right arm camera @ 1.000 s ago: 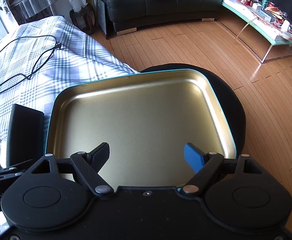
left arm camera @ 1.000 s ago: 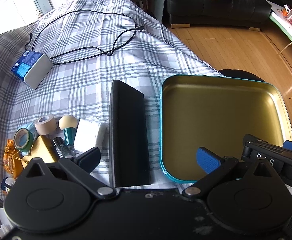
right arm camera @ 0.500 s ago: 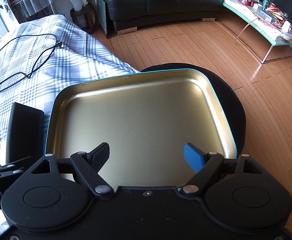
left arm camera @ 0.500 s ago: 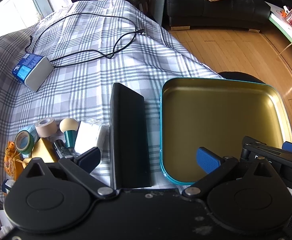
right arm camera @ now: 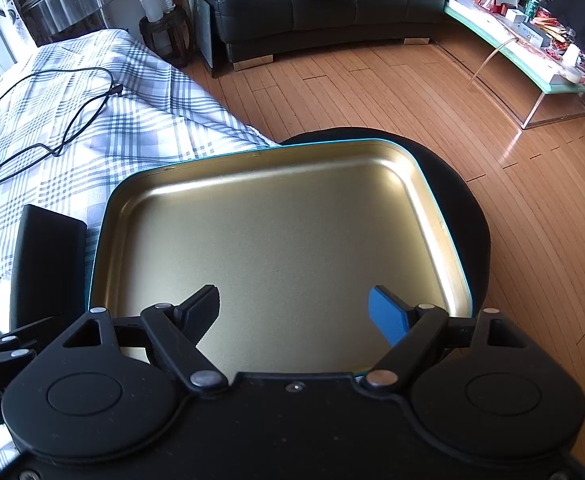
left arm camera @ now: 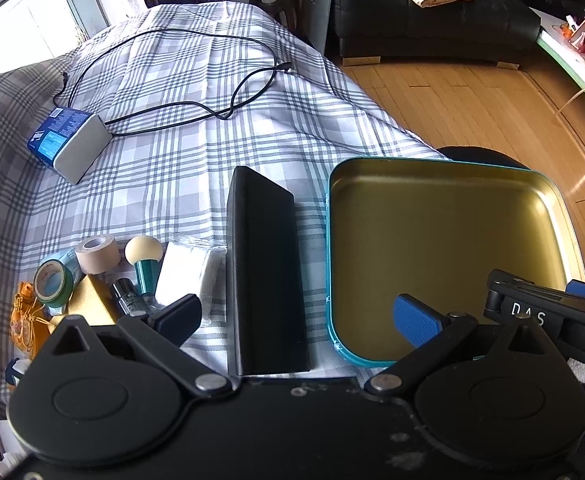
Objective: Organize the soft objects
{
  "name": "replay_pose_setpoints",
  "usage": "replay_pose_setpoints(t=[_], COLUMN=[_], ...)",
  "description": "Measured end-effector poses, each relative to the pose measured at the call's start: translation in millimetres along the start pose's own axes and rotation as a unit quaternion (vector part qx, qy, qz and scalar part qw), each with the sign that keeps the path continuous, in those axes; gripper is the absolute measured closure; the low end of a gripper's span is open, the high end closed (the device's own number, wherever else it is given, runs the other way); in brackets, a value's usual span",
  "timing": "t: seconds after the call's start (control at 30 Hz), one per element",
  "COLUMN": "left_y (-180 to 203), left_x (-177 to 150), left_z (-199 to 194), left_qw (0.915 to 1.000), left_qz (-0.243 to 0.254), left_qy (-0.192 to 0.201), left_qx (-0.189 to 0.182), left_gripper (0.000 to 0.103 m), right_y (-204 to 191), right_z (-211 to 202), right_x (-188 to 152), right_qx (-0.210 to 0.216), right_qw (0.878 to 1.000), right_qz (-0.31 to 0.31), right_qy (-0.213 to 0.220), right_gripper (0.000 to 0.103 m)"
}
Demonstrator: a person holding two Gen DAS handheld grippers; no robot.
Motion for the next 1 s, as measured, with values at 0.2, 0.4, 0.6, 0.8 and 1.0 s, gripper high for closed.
replay_pose_setpoints(t=[0.2, 0.4, 0.6, 0.8, 1.0], left_y=[-19.2, -63.3, -137.0, -224.8, -297.0], left_x=[-3.6, -9.1, -15.0, -29.4, -47.4], left_z=[-11.0, -30.4, -53.8, -77.9, -116.9], left_qw=[0.9998, 0.9981, 0.9915, 0.9764, 0.9620], left_qz=[-0.018, -0.046, -0.104, -0.188, -0.216], left_qy=[0.013, 0.038, 0.064, 0.073, 0.090], left_qx=[0.001, 0.018, 0.046, 0.075, 0.141], left_gripper=[0.000, 0.000, 0.000, 0.000, 0.000], right_y=[0.9, -2.3, -16.2, -59.1, -121.5], right_z=[-2.2, -6.4, -23.7, -48.5, -82.5], right_x=[0.1, 1.2, 4.0, 7.9, 9.8], right_qx=[-0.001, -0.001, -0.015, 0.011, 0.077], right_qw=[1.000, 1.000, 0.998, 0.994, 0.986], right_qz=[-0.001, -0.008, -0.039, -0.068, -0.104], right_qy=[0.002, 0.010, 0.049, 0.079, 0.107], right_gripper=[0.024, 0.024, 0.025, 0.032, 0.032])
Point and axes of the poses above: each gripper's, at about its wrist camera, not at the fingertips, and z roughly the way its jaws point, y to its right, x to its top, the point moved 8 cm from there along z, roughly the way its jaws point, and after that the axes turned 4 degrees about y, right-handed, at the moved point
